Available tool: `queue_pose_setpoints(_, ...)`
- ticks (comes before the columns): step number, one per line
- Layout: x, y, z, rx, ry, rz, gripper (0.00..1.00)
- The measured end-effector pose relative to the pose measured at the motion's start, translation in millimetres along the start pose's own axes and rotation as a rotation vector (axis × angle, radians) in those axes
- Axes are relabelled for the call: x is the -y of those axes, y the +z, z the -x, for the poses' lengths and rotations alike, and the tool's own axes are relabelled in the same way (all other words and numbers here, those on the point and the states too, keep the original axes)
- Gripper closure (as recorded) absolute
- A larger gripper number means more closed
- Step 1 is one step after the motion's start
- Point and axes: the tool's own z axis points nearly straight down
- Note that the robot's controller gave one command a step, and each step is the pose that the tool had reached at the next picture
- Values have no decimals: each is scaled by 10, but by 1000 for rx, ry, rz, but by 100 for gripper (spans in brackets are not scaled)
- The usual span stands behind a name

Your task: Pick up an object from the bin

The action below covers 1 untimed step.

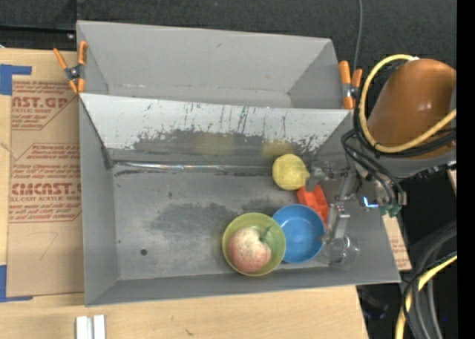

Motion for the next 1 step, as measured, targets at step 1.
queue_pose_setpoints(1,-5,-43,17,8,-2,-1,0)
